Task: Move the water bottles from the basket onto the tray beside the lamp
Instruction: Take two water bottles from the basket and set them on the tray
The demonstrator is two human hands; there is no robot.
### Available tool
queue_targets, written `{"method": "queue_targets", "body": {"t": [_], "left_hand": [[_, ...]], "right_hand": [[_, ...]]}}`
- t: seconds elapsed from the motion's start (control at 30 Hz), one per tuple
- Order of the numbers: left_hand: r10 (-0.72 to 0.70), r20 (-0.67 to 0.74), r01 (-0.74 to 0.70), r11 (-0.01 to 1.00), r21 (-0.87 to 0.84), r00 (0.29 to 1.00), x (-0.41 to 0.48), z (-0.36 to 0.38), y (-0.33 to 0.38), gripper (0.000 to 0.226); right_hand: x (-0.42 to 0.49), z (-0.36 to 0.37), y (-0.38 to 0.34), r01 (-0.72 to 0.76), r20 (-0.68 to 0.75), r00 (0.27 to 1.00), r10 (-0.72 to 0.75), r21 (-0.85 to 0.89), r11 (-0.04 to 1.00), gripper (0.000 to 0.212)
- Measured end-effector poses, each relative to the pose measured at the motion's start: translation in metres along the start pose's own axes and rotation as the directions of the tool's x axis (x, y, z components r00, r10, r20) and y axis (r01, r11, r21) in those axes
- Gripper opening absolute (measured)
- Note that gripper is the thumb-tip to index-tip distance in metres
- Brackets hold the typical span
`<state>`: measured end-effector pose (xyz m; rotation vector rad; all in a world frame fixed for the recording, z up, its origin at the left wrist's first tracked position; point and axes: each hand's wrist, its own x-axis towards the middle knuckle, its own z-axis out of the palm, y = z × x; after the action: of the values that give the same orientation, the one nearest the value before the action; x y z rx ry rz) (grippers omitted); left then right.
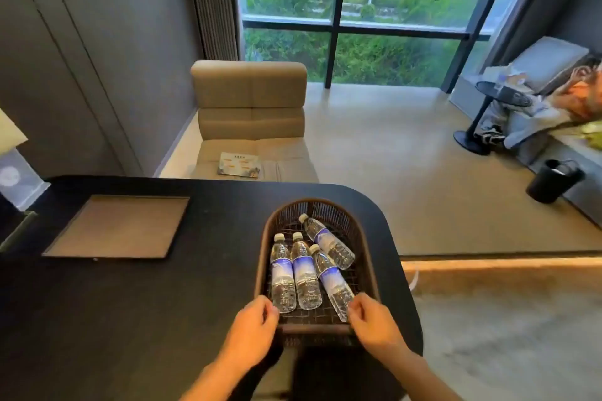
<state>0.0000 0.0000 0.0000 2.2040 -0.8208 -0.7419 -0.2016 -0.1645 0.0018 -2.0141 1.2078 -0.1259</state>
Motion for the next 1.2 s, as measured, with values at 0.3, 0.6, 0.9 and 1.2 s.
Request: {"method": "queue_targets", "body": {"t": [0.3,0.6,0.9,1.2], "left_hand": [[-0.062,0.127,0.064,0.998,-0.01,0.99,0.131,0.015,0.034,0.015],[-0.067,0.242,0.074,0.997,-0.019,0.968,0.19,0.034,0.041,0.034],[-0.02,0.325,0.016,1.0,0.016,0.946,0.223,0.065,0.058,0.043],[-0.04,0.35,0.056,0.998,-0.035,0.936,0.237,0.069,0.053,0.054]], "right_hand": [[0.133,-0.014,-0.037,-0.067,0.068,0.995,0.076,-0.132,0.989,0.018],[0.216,-0.014,-0.047,-0.089,0.134,0.983,0.125,-0.245,0.965,0.033],[0.278,-0.002,-0.049,-0.123,0.233,0.954,0.191,-0.277,0.953,0.044],[0.312,0.01,-0.047,-0.101,0.319,0.919,0.23,-0.373,0.922,0.04]]}}
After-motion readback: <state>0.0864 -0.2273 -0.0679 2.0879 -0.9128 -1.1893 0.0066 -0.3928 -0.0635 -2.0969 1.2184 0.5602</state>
